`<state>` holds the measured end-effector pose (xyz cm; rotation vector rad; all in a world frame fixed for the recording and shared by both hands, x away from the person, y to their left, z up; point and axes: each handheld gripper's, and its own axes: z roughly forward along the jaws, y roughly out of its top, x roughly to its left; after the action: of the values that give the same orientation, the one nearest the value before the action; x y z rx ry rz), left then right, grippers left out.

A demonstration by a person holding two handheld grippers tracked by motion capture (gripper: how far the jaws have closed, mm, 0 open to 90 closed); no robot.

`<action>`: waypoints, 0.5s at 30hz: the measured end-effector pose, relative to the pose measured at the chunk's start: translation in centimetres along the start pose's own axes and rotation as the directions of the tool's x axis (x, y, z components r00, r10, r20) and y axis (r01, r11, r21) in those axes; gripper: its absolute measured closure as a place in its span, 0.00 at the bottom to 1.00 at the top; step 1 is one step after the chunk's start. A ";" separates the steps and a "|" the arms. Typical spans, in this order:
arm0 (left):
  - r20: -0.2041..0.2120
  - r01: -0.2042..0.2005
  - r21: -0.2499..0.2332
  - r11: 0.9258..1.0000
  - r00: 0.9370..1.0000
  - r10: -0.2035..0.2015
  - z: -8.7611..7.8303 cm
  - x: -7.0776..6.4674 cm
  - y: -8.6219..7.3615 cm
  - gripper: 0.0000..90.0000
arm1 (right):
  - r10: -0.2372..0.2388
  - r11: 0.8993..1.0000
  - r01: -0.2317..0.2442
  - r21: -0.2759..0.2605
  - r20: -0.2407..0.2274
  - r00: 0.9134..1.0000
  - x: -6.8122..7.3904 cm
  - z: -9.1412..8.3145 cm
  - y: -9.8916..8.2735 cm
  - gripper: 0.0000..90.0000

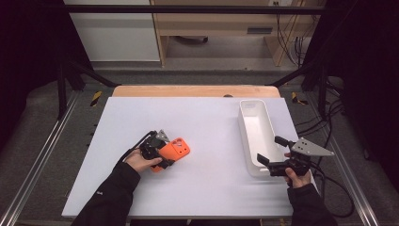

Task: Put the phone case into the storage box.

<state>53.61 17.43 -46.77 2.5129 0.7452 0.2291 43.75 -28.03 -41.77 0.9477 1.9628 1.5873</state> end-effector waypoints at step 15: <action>0.010 -0.006 0.012 1.000 1.000 0.005 -0.1 0.1 0.2 0.17 | 0.001 1.000 -0.001 0.005 -0.004 1.000 0.0 0.0 0.0 0.01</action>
<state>53.73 17.36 -46.62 2.5262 0.7381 0.2147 43.76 -28.01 -41.79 0.9480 1.9706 1.5861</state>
